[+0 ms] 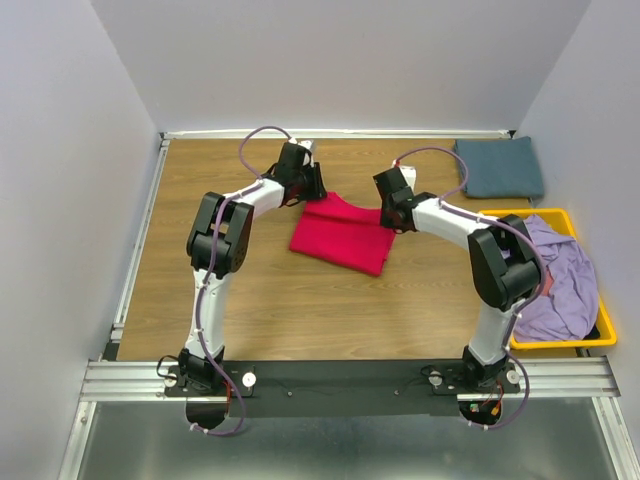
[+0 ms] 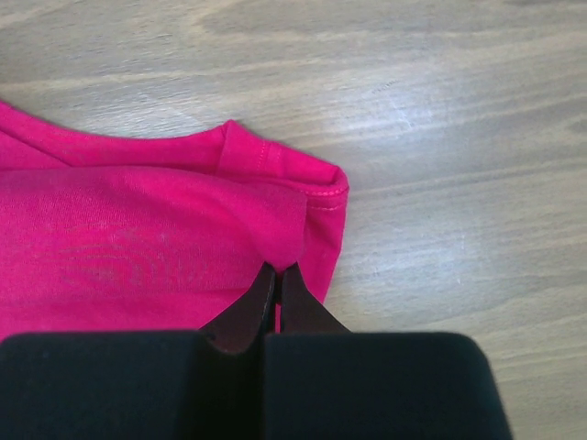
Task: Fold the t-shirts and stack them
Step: Fold the tshirt
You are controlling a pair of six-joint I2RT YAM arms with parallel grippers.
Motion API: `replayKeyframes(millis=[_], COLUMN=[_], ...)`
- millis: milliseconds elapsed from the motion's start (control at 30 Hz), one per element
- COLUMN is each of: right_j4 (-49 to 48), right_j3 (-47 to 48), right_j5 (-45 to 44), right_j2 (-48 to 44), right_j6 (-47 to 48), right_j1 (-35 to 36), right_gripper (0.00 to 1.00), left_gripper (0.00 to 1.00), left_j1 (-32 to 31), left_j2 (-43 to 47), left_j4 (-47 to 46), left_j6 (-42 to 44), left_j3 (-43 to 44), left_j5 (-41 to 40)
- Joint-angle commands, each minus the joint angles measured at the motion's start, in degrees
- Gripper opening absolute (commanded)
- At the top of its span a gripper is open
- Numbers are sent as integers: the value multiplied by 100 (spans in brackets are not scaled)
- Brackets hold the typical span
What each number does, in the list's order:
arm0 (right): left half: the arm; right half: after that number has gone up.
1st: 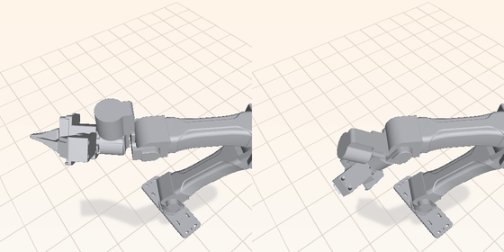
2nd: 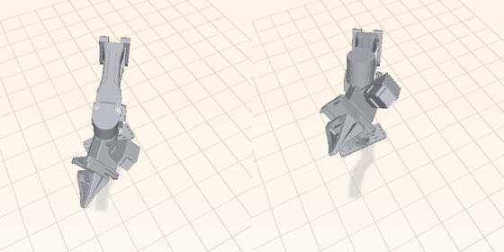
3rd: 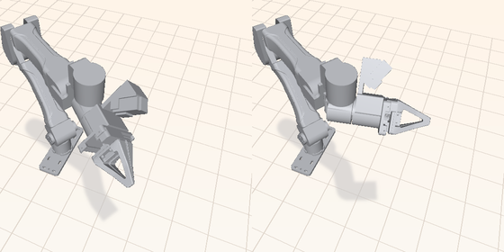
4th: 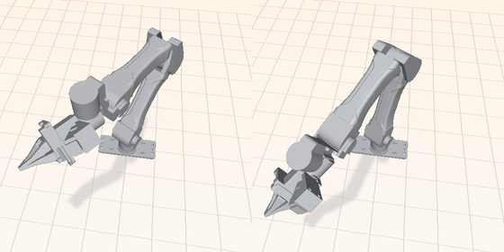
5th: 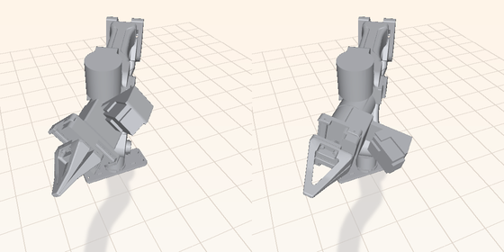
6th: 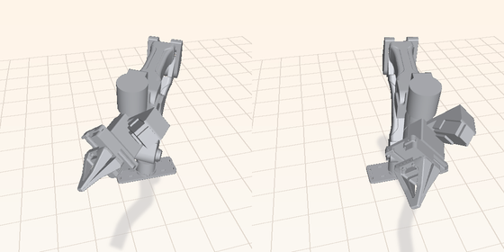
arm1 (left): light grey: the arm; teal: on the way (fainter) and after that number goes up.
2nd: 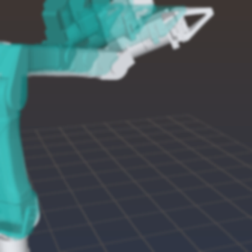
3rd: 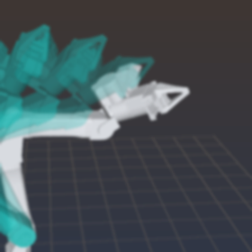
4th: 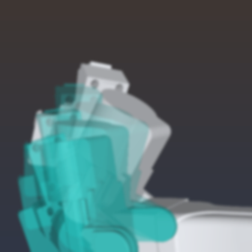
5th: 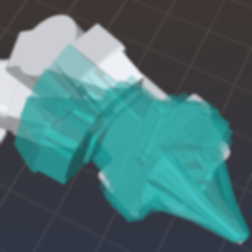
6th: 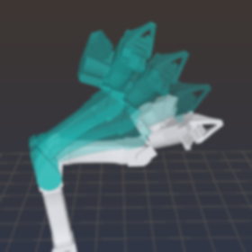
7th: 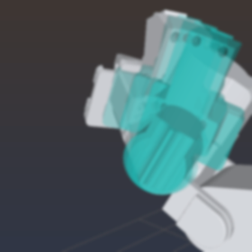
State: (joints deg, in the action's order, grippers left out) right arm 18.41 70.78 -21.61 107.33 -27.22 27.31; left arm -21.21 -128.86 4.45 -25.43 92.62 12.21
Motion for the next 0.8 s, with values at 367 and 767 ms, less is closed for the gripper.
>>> replayKeyframes(millis=[367, 767], right_j4=[469, 576], right_j3=[-337, -39], right_j5=[-880, -863], right_j2=[-784, -178], right_j6=[-723, -548], right_j1=[-15, -68], right_gripper=[1, 22], left_gripper=[23, 46], left_j1=[126, 135], left_j2=[-69, 141], left_j4=[311, 241], left_j6=[-208, -278], left_j3=[-499, -473], left_j5=[-175, -192])
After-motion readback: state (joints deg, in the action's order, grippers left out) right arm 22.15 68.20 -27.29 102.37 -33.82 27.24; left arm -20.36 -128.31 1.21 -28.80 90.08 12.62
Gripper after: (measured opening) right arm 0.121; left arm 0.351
